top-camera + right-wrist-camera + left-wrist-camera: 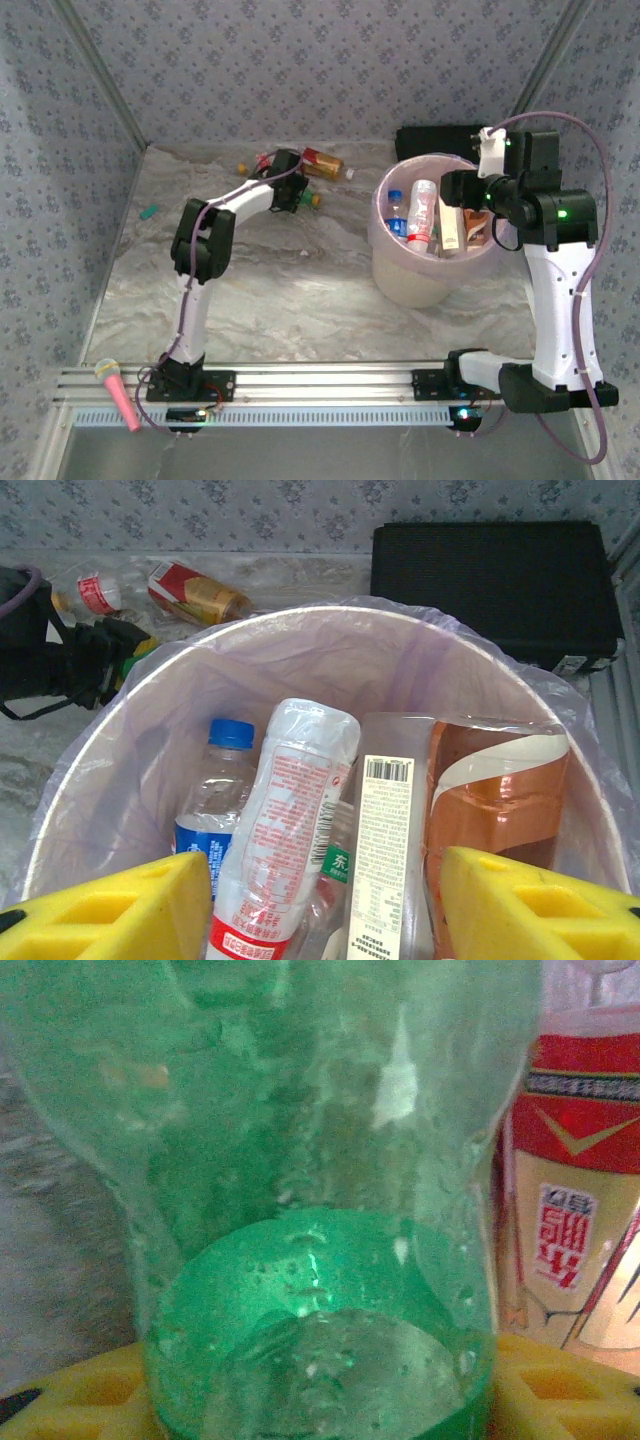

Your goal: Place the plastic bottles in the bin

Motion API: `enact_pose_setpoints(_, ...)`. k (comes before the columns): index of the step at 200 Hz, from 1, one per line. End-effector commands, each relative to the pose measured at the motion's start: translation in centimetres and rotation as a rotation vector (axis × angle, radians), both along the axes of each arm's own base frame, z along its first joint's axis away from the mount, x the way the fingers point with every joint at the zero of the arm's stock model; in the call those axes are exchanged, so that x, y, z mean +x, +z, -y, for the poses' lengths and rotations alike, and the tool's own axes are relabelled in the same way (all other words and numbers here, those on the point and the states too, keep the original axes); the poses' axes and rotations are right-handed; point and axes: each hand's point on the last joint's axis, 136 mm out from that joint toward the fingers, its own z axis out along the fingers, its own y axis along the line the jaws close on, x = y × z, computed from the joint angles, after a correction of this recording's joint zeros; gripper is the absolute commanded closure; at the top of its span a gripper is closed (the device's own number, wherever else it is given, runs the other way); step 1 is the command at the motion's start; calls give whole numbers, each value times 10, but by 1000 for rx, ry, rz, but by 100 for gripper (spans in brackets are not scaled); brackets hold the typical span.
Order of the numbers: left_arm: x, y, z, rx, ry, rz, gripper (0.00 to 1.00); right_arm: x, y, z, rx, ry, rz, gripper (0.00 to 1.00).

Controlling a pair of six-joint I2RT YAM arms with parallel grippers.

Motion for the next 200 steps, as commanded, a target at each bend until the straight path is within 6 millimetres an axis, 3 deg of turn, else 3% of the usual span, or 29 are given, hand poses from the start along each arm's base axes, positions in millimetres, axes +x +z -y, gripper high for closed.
enact_pose_setpoints(1, -12, 37, -3, 15, -32, 69, 56, -10, 8, -6, 41, 30, 22, 37)
enact_pose_setpoints(35, -32, 83, -9, 103, -163, 192, 61, -14, 9, -18, 101, 68, 24, 37)
enact_pose_setpoints(68, -51, 135, 1, 139, -377, 399, 62, -12, 17, -38, 190, 134, 44, 37)
enact_pose_setpoints(93, -73, 174, 8, 138, -537, 564, 74, -6, 21, -63, 241, 216, 50, 37)
enact_pose_setpoints(120, -109, 208, 22, 128, -757, 726, 78, 0, 32, -102, 220, 306, 130, 35)
enact_pose_setpoints(165, -180, 231, 27, 105, -1052, 910, 88, 12, 21, -169, 265, 459, 88, 25)
enact_pose_setpoints(200, -223, 250, 36, -52, -1182, 1064, 93, 24, 3, -214, 332, 579, -2, 18)
